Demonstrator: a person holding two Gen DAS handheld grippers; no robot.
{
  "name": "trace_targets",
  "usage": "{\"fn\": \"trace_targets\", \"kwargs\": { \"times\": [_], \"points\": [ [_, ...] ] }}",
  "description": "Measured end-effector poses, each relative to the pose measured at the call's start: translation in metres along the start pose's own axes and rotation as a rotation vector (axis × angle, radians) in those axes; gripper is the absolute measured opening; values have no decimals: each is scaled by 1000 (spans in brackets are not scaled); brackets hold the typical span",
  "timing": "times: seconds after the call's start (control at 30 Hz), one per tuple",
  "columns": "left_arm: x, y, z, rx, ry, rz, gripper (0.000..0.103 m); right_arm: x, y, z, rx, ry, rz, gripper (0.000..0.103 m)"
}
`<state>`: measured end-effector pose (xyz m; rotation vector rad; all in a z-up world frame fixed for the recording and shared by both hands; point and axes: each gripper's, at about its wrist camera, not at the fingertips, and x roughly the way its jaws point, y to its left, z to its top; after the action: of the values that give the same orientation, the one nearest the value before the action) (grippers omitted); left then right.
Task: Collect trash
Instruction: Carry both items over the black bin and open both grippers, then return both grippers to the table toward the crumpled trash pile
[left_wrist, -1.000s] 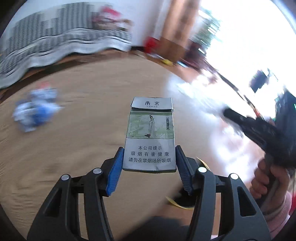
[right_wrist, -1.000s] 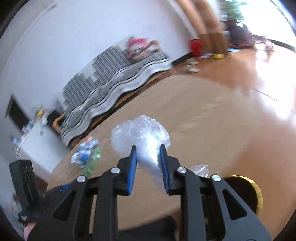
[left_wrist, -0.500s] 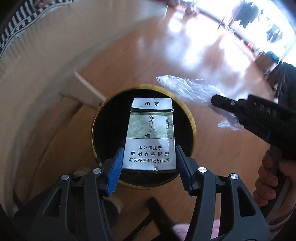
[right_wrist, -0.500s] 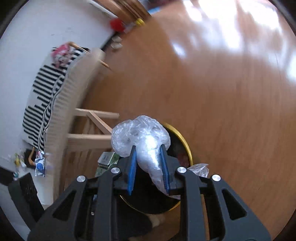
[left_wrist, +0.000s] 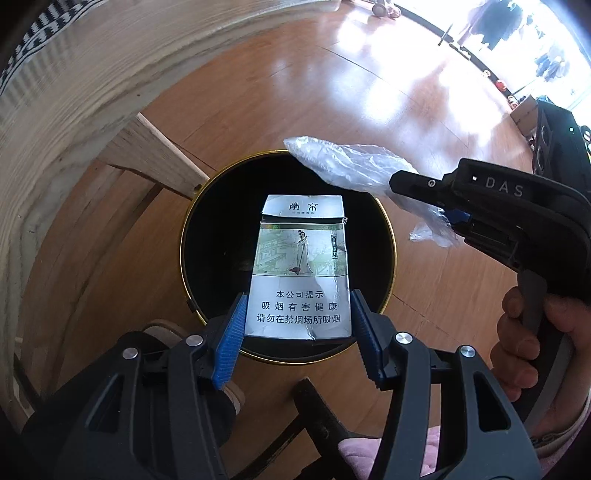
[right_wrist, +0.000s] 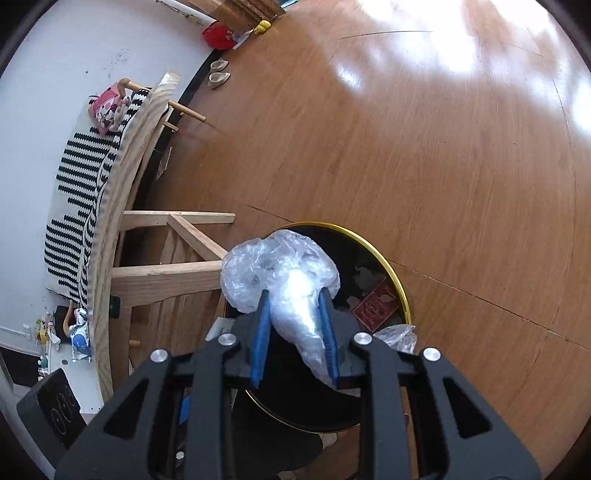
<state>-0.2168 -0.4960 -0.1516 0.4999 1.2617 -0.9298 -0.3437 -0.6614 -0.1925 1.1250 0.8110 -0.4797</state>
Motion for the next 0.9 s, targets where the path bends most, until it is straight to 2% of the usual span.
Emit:
{"fn": "trace_targets", "kwargs": {
  "times": [0.03,0.07,0.1,0.13,0.23,0.33,0.37,0.43,0.47,0.53,0.6,0.63,0.7,0.83,0.9],
  "points": [
    [-1,0,-1,-1,-2,2,55,1,4,2,-8,4,-22,59],
    [-1,-2,-2,-3,-11,5,66,2,11,4,-23,2,-34,86],
    [-2,-3,-2,-9,-27,-3,76,-2,16,5,-41,-21,-23,92],
    [-7,-4,-3,-21,-61,-28,98,-6,20,5,-50,-44,-24,93],
    [-13,-9,-5,1,-96,-61,97,-15,31,9,-87,-81,-56,94],
    [-25,-7,-7,-1,-136,-23,97,-26,36,14,-88,-130,-90,95],
    [-40,-4,-7,-15,-206,-1,97,-31,38,15,-89,-153,-107,96],
    [-84,5,-8,-47,-408,23,97,-40,44,15,-106,-211,-147,96],
    [-104,12,-10,-68,-484,32,97,-43,45,16,-118,-228,-163,96],
    [-138,33,-13,-108,-547,33,97,-45,54,16,-153,-263,-209,96],
    [-161,59,-18,-140,-541,79,97,-41,65,17,-184,-250,-238,96],
    [-172,79,-21,-174,-523,139,97,-38,73,18,-204,-232,-245,96],
    [-186,116,-31,-248,-488,211,97,-33,93,18,-234,-224,-225,96],
    [-220,219,-69,-484,-459,365,97,-23,143,14,-285,-220,-159,96],
    [-234,259,-88,-593,-450,400,97,-18,179,8,-330,-216,-123,96]
  ]
}}
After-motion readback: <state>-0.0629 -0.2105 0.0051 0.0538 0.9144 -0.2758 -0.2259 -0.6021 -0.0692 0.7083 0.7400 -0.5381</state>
